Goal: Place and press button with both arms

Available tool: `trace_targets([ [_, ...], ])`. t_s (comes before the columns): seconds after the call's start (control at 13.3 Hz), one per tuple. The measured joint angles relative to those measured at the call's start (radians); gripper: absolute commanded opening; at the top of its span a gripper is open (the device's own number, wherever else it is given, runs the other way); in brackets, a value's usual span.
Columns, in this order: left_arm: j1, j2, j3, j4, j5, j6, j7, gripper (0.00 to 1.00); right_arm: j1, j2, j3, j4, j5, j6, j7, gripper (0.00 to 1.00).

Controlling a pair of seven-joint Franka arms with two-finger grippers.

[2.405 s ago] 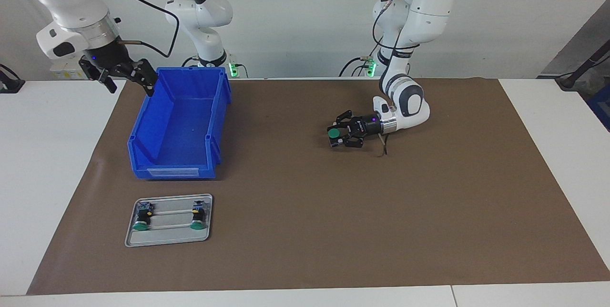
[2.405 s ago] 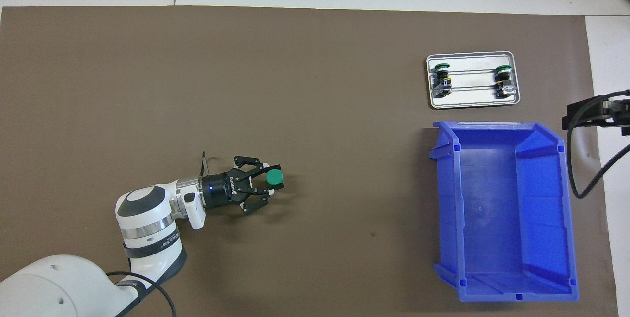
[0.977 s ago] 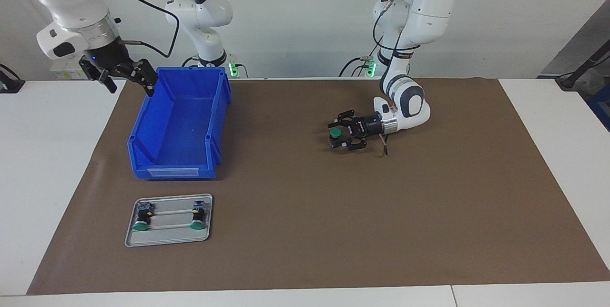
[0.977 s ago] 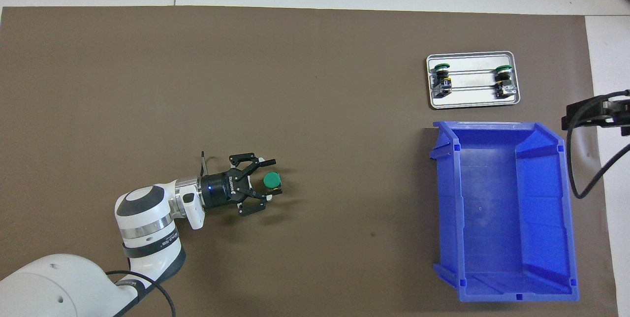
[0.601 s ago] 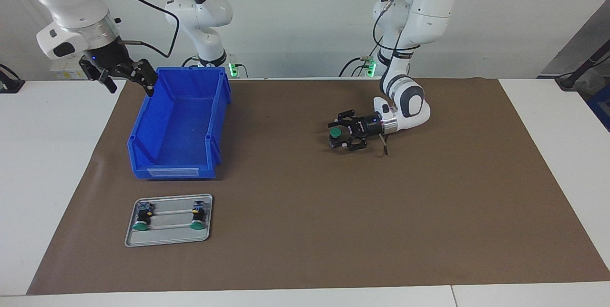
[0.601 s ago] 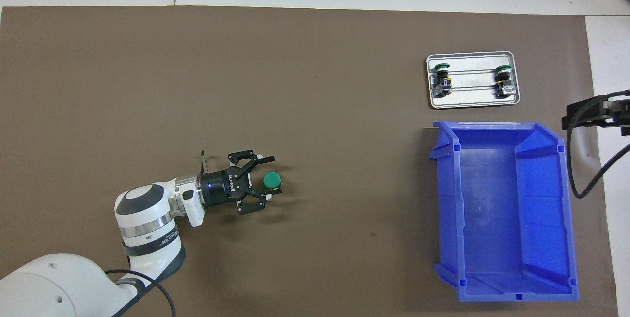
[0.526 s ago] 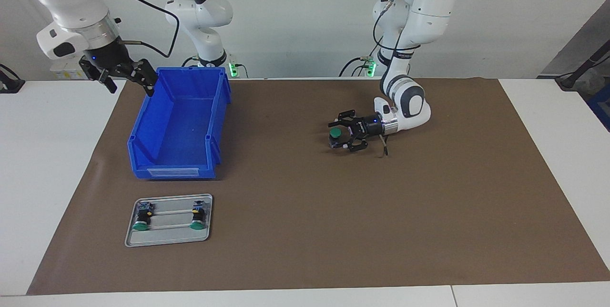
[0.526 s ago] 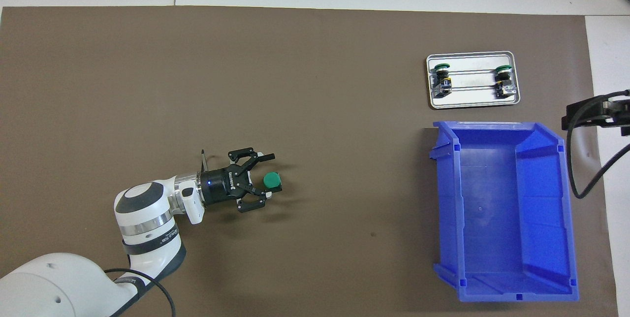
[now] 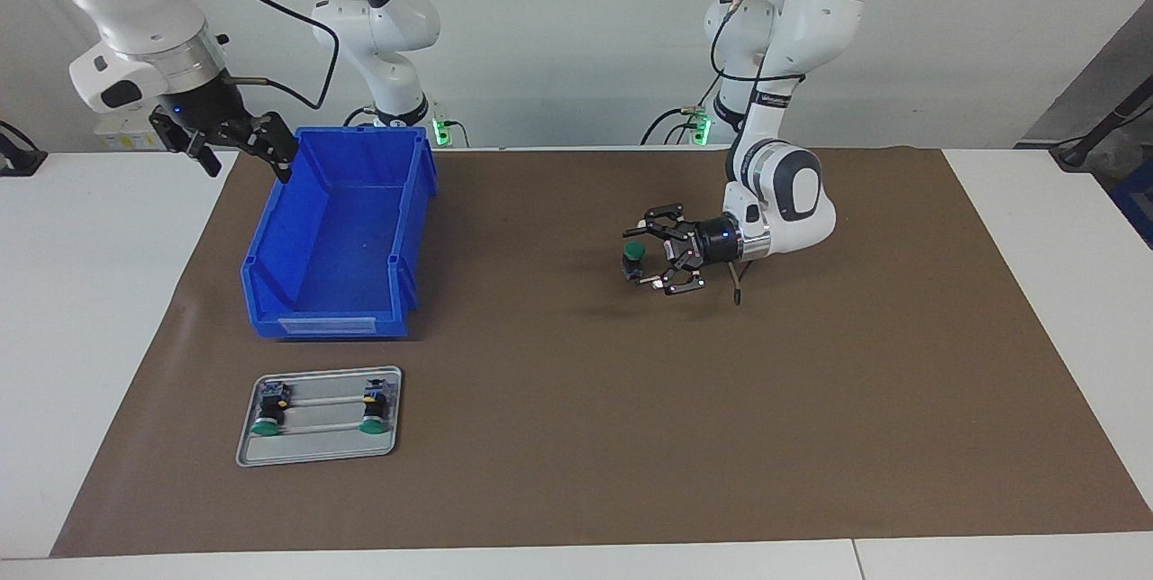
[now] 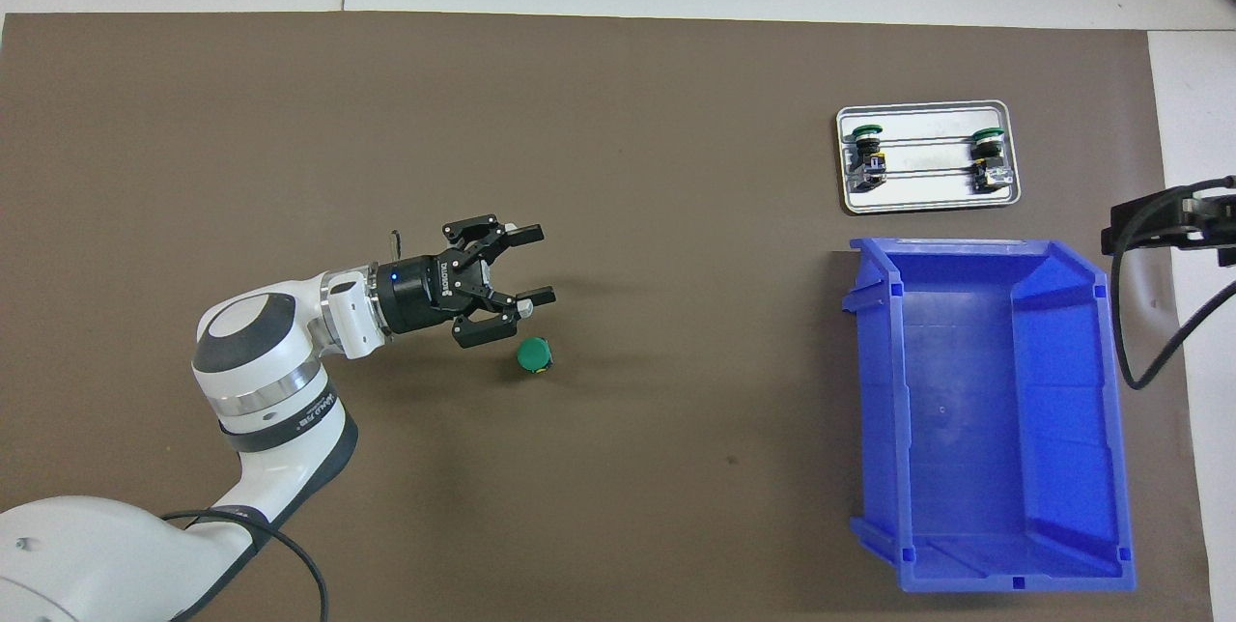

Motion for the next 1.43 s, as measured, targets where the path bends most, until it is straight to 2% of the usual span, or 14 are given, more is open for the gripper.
trace_targets([
  [0.08,0.006,-0.004,0.002,0.039,0.036,0.0,-0.08,0.84,0.0,0.0,0.0,0.0,0.0,0.0,0.0,1.0],
  [0.45,0.074,-0.02,0.005,0.282,0.38,0.0,-0.55,0.84,0.0,0.0,0.0,0.0,0.007,0.002,0.009,1.0],
  [0.83,0.081,-0.112,0.005,0.45,0.832,-0.001,-1.022,0.84,-0.001,0.0,0.0,0.0,0.024,0.002,0.029,1.0],
  [1.13,0.081,-0.198,0.005,0.503,1.27,-0.001,-1.33,0.87,0.0,0.0,0.0,0.0,0.024,0.002,0.029,1.0],
  [1.28,0.082,-0.244,0.006,0.504,1.412,-0.004,-1.454,1.0,0.0,0.0,0.0,0.0,0.024,0.002,0.029,1.0],
  [1.43,0.083,-0.273,0.005,0.504,1.566,-0.02,-1.614,1.0,0.0,0.0,0.0,0.0,0.024,0.002,0.029,1.0],
])
